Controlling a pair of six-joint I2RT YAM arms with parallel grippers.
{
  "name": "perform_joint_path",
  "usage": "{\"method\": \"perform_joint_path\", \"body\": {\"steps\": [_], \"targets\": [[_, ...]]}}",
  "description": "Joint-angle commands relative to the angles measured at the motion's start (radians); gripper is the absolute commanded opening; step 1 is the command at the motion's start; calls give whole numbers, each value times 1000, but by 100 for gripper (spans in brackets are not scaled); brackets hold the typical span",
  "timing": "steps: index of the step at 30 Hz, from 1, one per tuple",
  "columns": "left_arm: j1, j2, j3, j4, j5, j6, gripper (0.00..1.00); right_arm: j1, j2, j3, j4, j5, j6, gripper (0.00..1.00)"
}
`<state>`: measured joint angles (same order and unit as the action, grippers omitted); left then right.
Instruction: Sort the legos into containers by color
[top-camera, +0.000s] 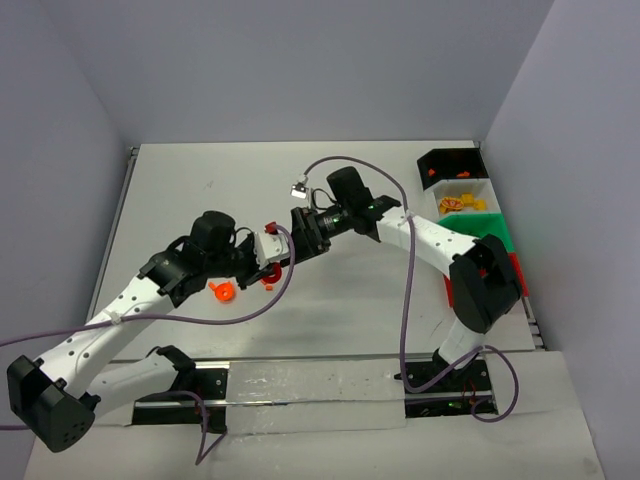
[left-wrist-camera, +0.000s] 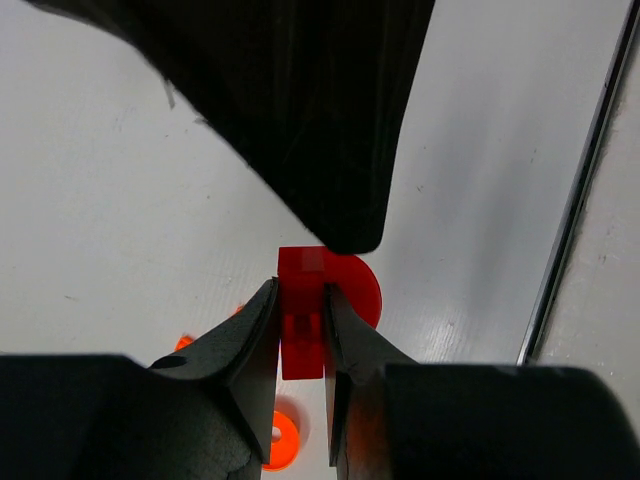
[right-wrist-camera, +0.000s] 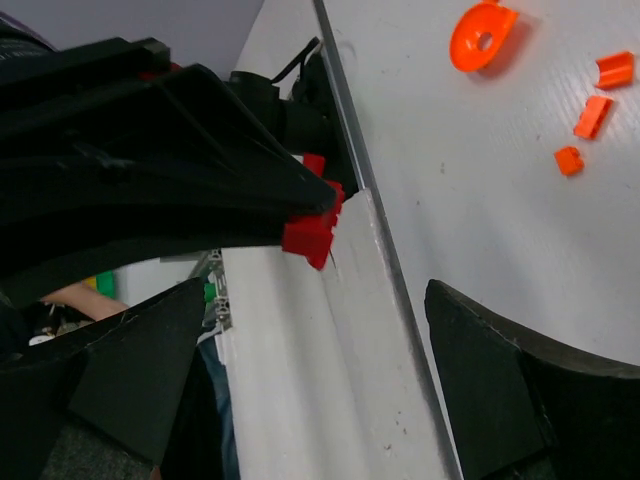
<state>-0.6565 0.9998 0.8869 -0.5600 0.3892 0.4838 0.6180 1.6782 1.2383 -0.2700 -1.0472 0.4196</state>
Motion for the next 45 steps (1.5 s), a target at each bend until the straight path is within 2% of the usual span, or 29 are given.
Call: {"method": "perform_joint_path", "body": {"steps": [1,9,16,20,29,30,31,32,34,35,36,37,41,45], "targets": [[-29,14,43,29,-32,16,0,19,25,46,18,-29,13,94],[-48,27,60,49,-44,17,0,45,72,54,49,-27,60,75],[-62,31,78,40,-44,15,0,48,122,93,52,-45,89,67],[-66,34,73,40,-46,18,0,55,120,86,52,-42,85,56],[-83,44,68,48,-70,36,1,60,116,80,93,-102,112,5],[-83,45,66,49,-73,35,4,60,112,78,102,-113,116,0],[-81,46,66,51,-78,33,9,60,111,76,103,-118,114,0],[-83,46,61,52,-94,27,29,60,105,75,93,-120,100,0],[-83,40,51,51,-108,23,56,57,97,72,79,-122,81,0],[-82,36,48,51,-117,20,79,54,90,71,68,-119,70,0],[-81,26,48,34,-127,15,94,46,75,59,42,-110,37,0],[-81,20,51,25,-131,13,99,42,68,52,28,-100,19,0],[-50,-18,106,-33,-108,-22,99,-59,8,20,-124,14,-151,0],[0,-54,154,-35,-67,-97,99,-215,-61,1,-316,141,-324,0]]}}
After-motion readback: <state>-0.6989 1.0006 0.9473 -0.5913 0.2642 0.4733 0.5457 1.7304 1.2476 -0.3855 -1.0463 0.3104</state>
